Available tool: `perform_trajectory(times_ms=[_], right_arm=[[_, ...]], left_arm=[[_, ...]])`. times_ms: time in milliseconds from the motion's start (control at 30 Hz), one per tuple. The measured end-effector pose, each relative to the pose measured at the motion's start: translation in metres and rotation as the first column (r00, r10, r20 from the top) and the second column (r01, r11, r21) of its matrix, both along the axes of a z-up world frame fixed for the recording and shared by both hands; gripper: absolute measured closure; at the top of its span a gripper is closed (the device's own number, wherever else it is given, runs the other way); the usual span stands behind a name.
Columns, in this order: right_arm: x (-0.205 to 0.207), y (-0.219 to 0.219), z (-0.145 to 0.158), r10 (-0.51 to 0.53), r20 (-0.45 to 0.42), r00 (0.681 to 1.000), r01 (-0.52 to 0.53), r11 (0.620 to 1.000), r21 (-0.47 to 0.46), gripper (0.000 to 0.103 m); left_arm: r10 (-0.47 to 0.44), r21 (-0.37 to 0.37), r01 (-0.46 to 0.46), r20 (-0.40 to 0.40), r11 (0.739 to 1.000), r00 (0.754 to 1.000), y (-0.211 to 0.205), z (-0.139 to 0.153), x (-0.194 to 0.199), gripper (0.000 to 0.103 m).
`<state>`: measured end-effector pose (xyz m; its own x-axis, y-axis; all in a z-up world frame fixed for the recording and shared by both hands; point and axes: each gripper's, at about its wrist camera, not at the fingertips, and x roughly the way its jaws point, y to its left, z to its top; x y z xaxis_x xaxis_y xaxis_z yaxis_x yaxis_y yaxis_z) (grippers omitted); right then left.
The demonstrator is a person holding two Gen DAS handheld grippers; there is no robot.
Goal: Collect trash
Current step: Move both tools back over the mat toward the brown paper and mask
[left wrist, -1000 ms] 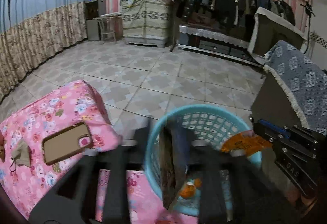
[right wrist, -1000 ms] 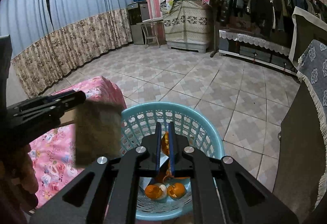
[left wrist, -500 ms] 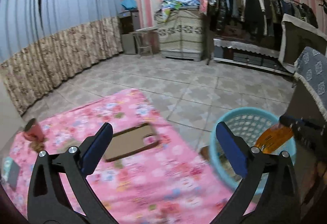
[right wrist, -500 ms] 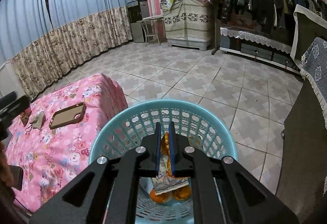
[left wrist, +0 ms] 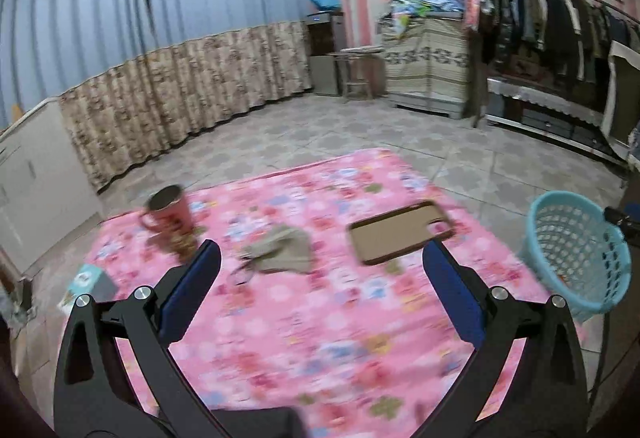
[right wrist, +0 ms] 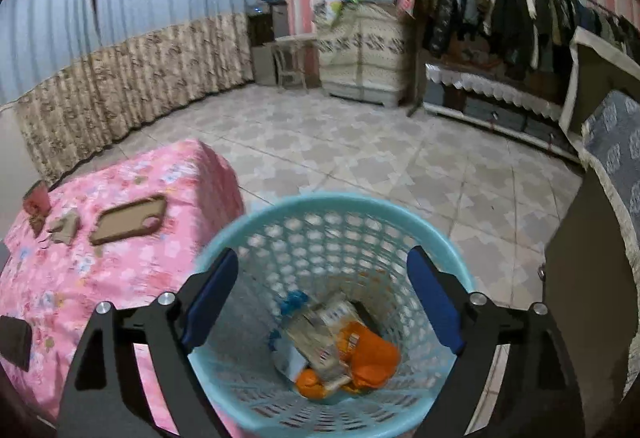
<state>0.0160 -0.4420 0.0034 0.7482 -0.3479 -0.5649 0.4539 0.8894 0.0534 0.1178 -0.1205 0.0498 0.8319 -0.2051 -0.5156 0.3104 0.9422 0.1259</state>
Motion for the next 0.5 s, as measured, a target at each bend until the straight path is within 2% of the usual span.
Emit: perform_trajectory(times_ms=[133,233,367,500], right_arm=[[0.009,0.043,0.024,0.098,0.078,0.992,-0.096,0.995,-0.025,0.011],[0.019,0.075,0.037,0.168,0.111,0.98,-0.163,0.985,-0.053,0.01],[0.044,0.11,0.038,0.233,0.113,0.966,-0.229,0.972,-0.049,0.009],[0.07,0.138,0.033,0.277,0.115,0.954,-0.278,0.96,-0.006,0.009]], left_arm=[[0.071,0.01,-0.071,0.016,0.997,0.997,0.041,-0.001,-0.001,0.005],[0.102,-0.007,-0.102,-0.003,0.995,0.995,0.069,-0.002,0.007,0.005],[0.145,-0.042,-0.145,-0.014,0.989,0.989,0.109,-0.004,0.022,0.005],[0.185,-0.075,-0.184,0.001,0.98,0.983,0.133,-0.003,0.036,0.005]])
